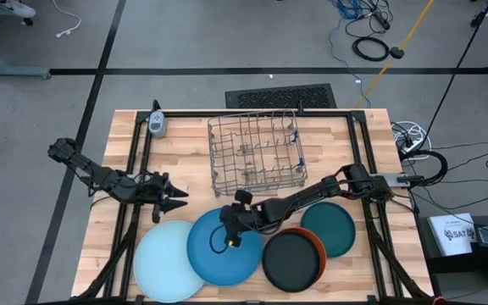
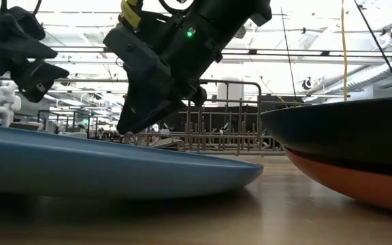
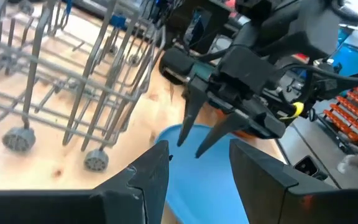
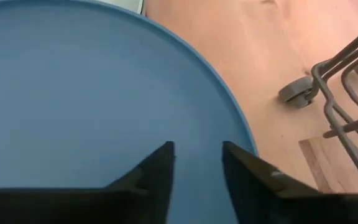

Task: Sort dishes
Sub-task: Put the blue plate in the dish rack

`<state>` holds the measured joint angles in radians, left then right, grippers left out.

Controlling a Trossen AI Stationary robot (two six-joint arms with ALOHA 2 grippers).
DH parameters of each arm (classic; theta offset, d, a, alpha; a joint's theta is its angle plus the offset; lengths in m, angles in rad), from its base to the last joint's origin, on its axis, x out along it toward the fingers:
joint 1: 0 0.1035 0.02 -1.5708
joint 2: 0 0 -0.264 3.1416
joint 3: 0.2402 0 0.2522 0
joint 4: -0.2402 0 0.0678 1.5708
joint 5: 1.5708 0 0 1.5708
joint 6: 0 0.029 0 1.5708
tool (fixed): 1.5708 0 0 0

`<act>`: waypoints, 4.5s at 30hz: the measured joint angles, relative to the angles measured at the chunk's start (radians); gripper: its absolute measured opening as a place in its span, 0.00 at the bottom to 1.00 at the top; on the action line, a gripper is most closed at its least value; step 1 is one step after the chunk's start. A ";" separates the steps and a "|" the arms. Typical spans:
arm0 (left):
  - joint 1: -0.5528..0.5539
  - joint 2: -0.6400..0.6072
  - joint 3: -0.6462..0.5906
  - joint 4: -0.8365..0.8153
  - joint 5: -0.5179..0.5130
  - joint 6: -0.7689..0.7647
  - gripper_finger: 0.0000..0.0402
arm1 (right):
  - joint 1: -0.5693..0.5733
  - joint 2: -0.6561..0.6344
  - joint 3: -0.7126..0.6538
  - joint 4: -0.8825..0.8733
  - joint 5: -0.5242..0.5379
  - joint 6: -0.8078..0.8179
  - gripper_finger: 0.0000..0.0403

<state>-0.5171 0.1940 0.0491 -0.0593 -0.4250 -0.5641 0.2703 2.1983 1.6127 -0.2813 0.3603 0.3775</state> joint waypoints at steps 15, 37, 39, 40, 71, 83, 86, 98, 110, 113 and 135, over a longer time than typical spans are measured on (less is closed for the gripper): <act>0.147 0.095 0.001 -0.021 0.211 -0.207 0.42 | -0.012 0.000 0.000 -0.023 -0.004 -0.015 0.58; 0.135 0.409 0.000 0.165 0.295 -0.424 0.42 | -0.034 0.000 0.000 -0.088 -0.023 0.004 0.58; 0.134 0.440 0.004 0.164 0.336 -0.425 0.42 | -0.034 0.000 0.000 -0.087 -0.022 0.004 0.58; 0.134 0.457 0.008 0.162 0.355 -0.425 0.42 | -0.034 0.000 0.000 -0.085 -0.022 0.004 0.58; 0.136 0.978 0.080 0.505 0.408 -0.467 0.57 | -0.032 0.000 0.000 -0.023 0.002 -0.027 0.58; 0.135 1.268 0.242 0.508 0.418 -0.330 0.52 | -0.027 0.000 0.000 -0.023 0.009 -0.027 0.58; 0.136 1.290 0.271 0.503 0.418 -0.291 0.41 | -0.021 0.000 0.000 -0.023 0.010 -0.024 0.58; 0.137 1.276 0.337 0.511 0.436 -0.180 0.04 | 0.037 -0.008 0.000 0.023 0.090 -0.137 0.58; 0.147 1.084 0.339 0.473 0.299 -0.003 0.03 | 0.052 -0.158 0.000 0.026 0.223 -0.250 0.58; 0.159 1.023 0.339 0.435 0.267 0.038 0.03 | 0.052 -0.178 0.000 0.020 0.250 -0.266 0.58; 0.174 0.752 0.338 0.231 0.055 0.183 0.03 | 0.054 -0.242 0.000 -0.068 0.393 -0.217 0.58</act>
<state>-0.3426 0.9461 0.3870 0.1713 -0.3697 -0.3813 0.3248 1.9560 1.6127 -0.3488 0.7536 0.1604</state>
